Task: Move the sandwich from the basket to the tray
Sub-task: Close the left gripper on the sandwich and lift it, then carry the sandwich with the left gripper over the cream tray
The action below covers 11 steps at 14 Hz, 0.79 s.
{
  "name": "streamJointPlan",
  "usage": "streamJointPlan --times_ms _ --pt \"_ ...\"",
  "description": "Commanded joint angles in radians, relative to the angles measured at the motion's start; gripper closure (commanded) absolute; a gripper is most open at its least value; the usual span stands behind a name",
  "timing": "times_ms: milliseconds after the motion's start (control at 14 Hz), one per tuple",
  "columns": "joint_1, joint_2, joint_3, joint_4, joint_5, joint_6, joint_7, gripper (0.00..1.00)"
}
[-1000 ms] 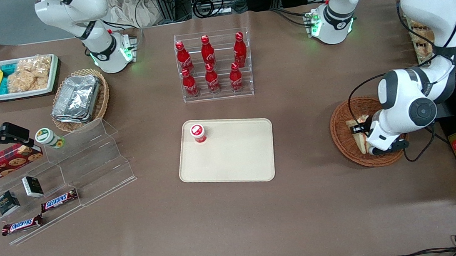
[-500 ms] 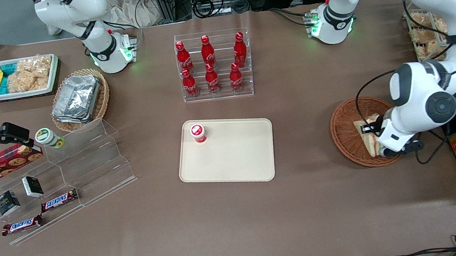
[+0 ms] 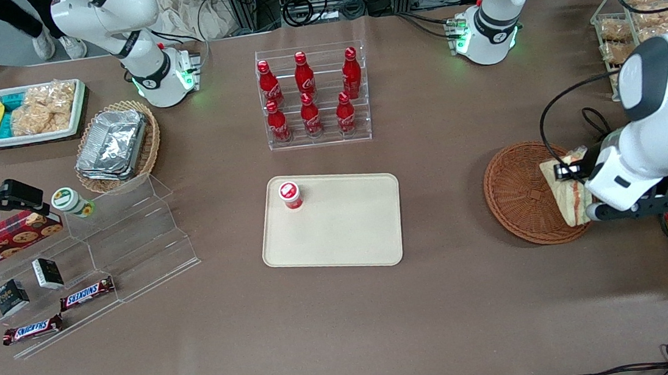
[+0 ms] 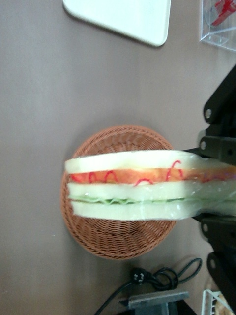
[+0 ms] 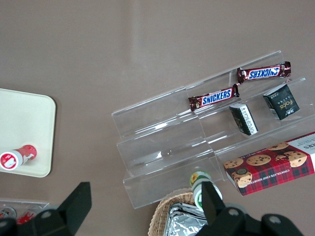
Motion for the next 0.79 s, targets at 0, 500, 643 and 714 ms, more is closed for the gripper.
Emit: streamJointPlan --times_ms 0,500,643,714 --pt "0.000 0.016 -0.077 0.143 -0.006 -0.132 -0.058 0.60" --pt "-0.029 0.037 -0.449 0.180 0.011 -0.134 -0.530 0.59" --pt "-0.126 0.068 -0.447 0.173 0.041 -0.056 -0.592 0.59" --pt "-0.158 0.101 -0.447 0.167 0.043 -0.012 -0.628 0.59"
